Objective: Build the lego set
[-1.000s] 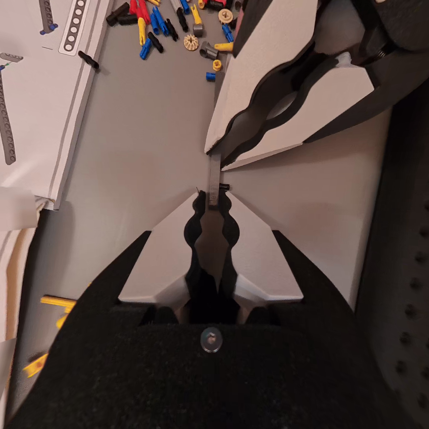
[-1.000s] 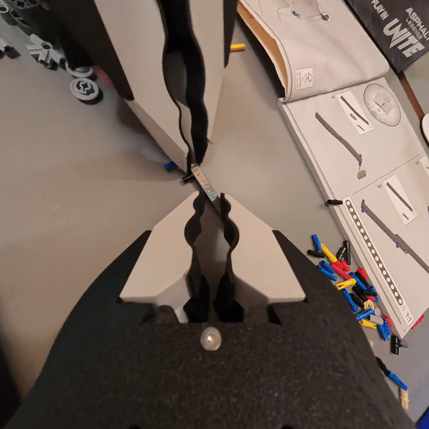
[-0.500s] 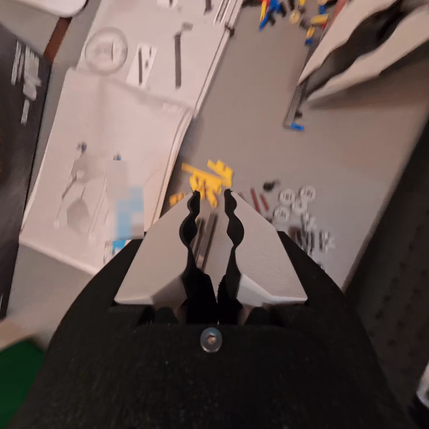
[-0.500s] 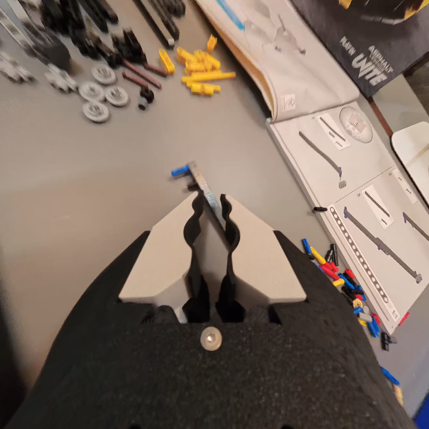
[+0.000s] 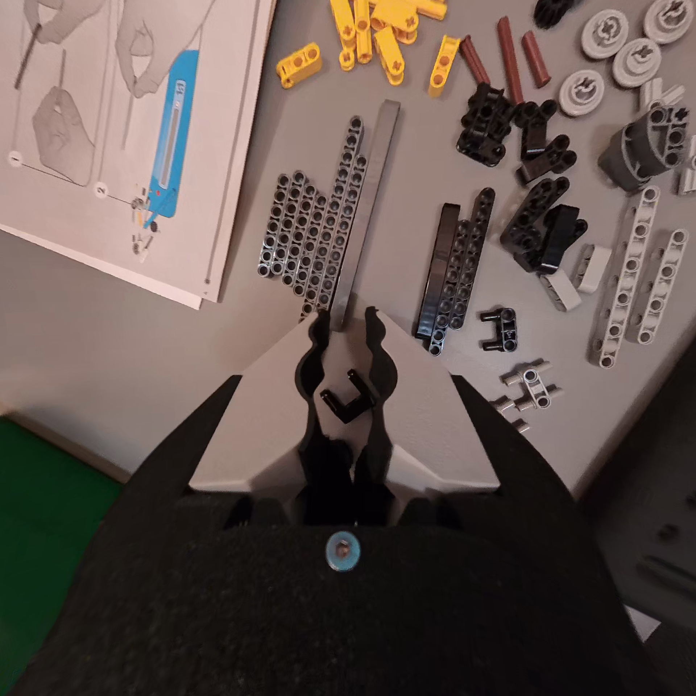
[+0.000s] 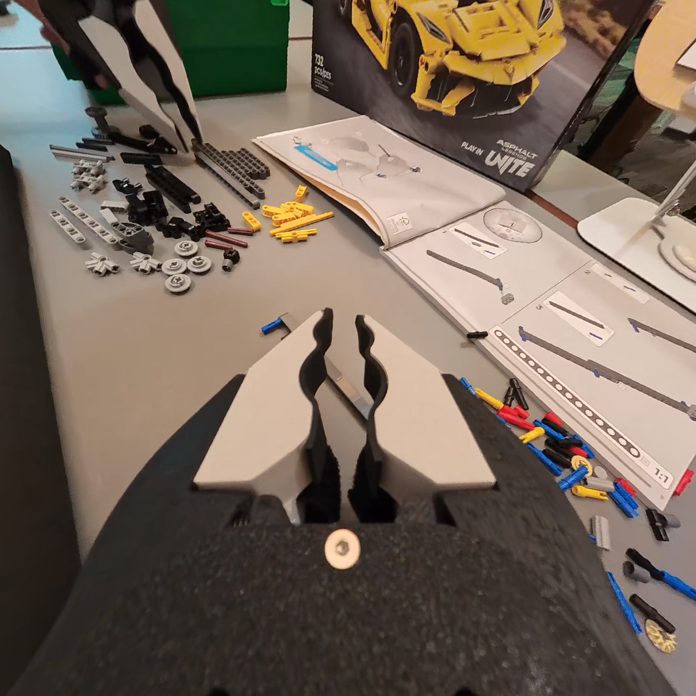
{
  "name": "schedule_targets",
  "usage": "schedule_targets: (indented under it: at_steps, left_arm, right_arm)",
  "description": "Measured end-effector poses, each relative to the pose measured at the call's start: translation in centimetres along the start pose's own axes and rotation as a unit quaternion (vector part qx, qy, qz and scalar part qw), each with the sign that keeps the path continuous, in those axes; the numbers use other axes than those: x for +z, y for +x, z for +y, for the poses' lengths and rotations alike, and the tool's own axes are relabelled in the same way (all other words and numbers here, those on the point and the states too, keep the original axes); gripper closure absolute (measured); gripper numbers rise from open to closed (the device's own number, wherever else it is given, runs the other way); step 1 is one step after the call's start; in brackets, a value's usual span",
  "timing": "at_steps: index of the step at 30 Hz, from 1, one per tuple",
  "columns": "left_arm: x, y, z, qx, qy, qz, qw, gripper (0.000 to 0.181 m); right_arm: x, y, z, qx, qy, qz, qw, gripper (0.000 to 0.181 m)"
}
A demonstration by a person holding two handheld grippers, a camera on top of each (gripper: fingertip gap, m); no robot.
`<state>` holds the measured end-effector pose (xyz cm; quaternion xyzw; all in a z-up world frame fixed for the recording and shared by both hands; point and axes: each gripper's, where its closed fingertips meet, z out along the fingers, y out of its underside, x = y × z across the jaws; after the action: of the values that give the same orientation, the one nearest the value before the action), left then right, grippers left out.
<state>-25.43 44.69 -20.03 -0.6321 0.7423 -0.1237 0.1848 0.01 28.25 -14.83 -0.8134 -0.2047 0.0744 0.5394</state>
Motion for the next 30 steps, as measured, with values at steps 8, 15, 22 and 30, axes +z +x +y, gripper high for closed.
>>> schedule_targets:
  at_steps: [8, 15, 22, 30]
  left_arm:
    - [0.8, 1.0, 0.3, -0.007, 0.006, 0.004, 1.0, 0.168]
    - [1.3, 0.8, -0.7, 0.005, 0.008, 0.002, 1.0, 0.167]
    - [2.1, 0.8, -2.4, 0.048, -0.016, 0.03, 0.998, 0.173]
    - [1.2, 1.3, -3.4, 0.08, -0.056, 0.053, 0.994, 0.171]
  right_arm:
    - [0.3, -0.1, 0.7, 0.005, -0.016, -0.011, 1.0, 0.168]
    - [0.4, -0.2, 1.1, 0.005, -0.023, -0.016, 1.0, 0.169]
    - [0.1, -0.2, 0.7, 0.016, -0.01, -0.021, 1.0, 0.169]
    - [-0.1, -0.4, 0.3, 0.02, -0.001, -0.028, 0.999, 0.17]
